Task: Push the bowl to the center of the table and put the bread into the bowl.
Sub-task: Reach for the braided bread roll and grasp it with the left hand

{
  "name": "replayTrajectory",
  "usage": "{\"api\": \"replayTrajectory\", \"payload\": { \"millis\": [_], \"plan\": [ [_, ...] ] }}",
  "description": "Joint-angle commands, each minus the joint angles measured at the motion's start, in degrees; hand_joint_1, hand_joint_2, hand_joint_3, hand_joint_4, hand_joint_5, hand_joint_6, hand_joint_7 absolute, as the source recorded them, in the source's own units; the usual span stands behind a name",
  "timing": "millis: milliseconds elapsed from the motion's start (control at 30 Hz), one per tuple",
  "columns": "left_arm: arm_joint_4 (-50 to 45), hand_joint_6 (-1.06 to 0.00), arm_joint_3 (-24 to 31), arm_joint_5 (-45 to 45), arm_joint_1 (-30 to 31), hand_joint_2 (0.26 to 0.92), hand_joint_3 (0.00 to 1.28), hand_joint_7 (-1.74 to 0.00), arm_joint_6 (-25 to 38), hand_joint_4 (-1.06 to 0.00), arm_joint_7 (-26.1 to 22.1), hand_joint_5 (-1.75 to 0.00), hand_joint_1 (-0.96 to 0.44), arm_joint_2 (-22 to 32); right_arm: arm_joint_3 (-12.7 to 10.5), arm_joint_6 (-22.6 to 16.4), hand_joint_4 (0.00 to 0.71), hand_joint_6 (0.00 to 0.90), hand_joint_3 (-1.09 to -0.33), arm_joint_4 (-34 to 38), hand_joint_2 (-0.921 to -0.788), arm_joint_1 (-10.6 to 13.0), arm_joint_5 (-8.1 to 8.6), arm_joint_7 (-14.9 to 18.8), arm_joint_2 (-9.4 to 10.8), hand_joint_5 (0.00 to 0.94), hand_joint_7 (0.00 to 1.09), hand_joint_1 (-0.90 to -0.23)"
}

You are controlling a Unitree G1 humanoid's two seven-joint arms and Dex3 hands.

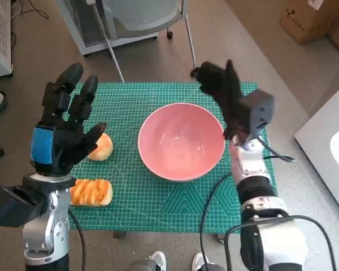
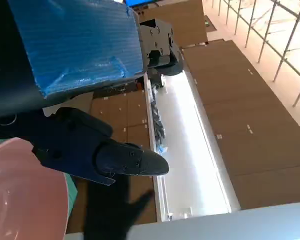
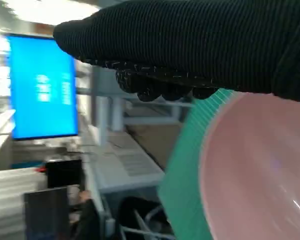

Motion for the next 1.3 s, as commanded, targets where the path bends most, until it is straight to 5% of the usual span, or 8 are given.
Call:
{"api": "replayTrajectory", "payload": {
  "millis": [33,367,667,1033,1300],
  "plan": [
    [-1.97,0.00,1.04,0.48,-0.42,0.921,0.15,-0.61,0.47,-0.22,0.04,-0.08,-0.52,1.54,-1.20,-3.69,0.191,0.331,-0.636,-1.31,-0.921,0.11,1.92,3.75,-2.05,0.004,0.03,-0.571],
    [-5.98,0.00,4.64,0.29,-0.05,0.921,0.14,-0.61,1.49,-0.23,-2.71,-0.07,-0.57,7.91,-2.33,-12.46,0.209,0.344,-0.603,-7.45,-0.921,1.66,6.61,12.25,-3.09,0.008,0.03,-0.617],
    [-8.89,0.00,8.62,10.49,4.21,0.910,0.09,-0.55,1.11,-0.18,-11.70,-0.03,-0.51,24.18,-2.44,-14.52,0.207,0.344,-0.561,-10.67,-0.921,3.01,10.07,18.69,-3.56,0.004,0.02,-0.632],
    [-17.49,-0.02,8.60,18.74,10.79,0.850,0.03,-0.56,10.90,-0.18,-19.74,-0.02,-0.40,34.70,-1.91,-13.12,0.223,0.354,-0.538,-11.95,-0.921,3.66,11.09,20.06,-3.46,0.008,0.02,-0.630],
    [-22.69,-0.19,5.69,22.56,15.70,0.809,0.00,-0.25,21.11,-0.17,-24.82,0.00,-0.36,38.63,-1.61,-12.84,0.226,0.363,-0.524,-11.34,-0.921,3.52,10.61,18.94,-3.17,0.007,0.02,-0.627]
  ]
}}
